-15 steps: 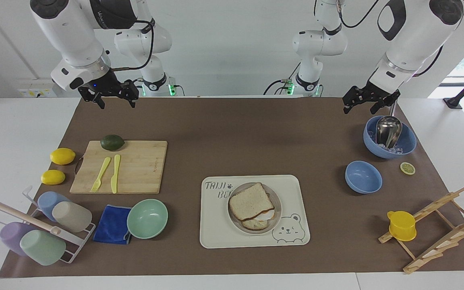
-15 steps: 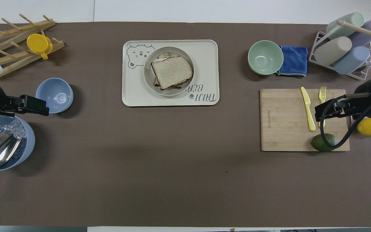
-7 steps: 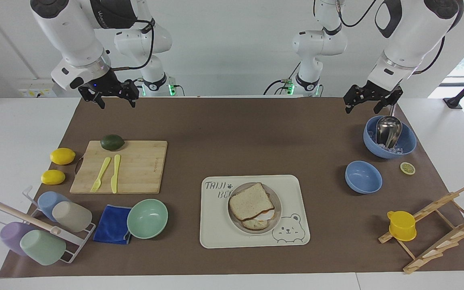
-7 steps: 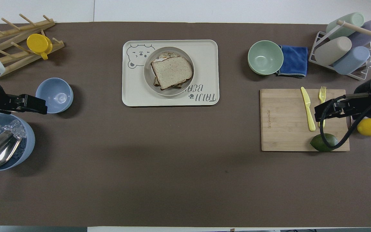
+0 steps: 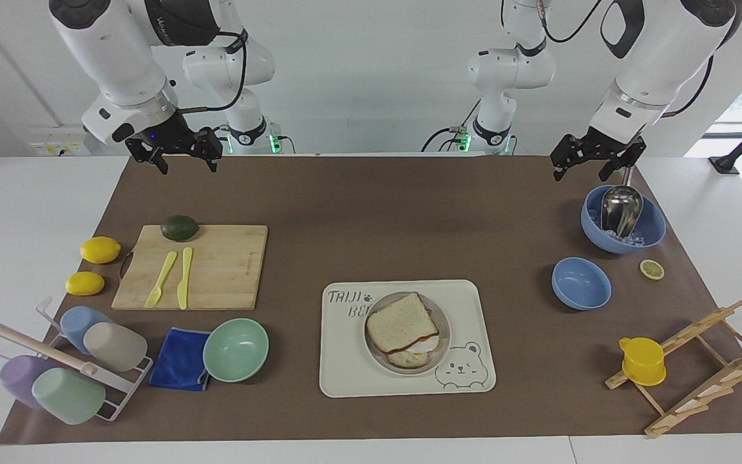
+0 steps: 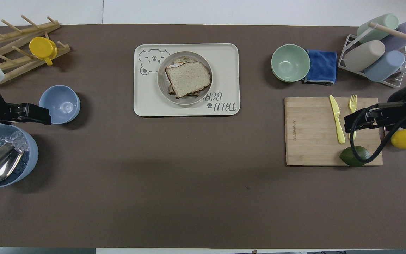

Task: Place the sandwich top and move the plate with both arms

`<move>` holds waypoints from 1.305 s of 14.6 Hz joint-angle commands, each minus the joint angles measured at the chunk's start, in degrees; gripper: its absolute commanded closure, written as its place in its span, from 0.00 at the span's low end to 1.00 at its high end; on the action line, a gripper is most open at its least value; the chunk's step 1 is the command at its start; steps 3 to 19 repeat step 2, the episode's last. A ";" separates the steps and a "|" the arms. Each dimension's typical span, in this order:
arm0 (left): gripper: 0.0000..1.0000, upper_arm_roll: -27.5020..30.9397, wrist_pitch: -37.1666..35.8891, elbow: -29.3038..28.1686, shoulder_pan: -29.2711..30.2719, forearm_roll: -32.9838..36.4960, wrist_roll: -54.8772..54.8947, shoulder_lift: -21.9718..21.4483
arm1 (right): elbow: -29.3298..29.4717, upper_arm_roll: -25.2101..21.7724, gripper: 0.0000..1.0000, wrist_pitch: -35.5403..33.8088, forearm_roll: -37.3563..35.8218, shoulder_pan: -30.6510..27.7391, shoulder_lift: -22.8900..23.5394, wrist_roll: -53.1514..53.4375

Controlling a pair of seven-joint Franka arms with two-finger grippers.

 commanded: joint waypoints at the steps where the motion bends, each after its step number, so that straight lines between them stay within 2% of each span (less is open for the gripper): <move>1: 0.00 -0.81 0.50 0.02 0.89 1.01 0.31 -0.33 | -0.24 0.36 0.00 0.42 -0.37 -0.49 -0.59 -1.60; 19: 0.00 -0.81 0.50 0.11 0.72 1.01 0.30 -0.33 | -0.24 0.45 0.00 0.42 -0.37 -0.40 -0.59 -1.51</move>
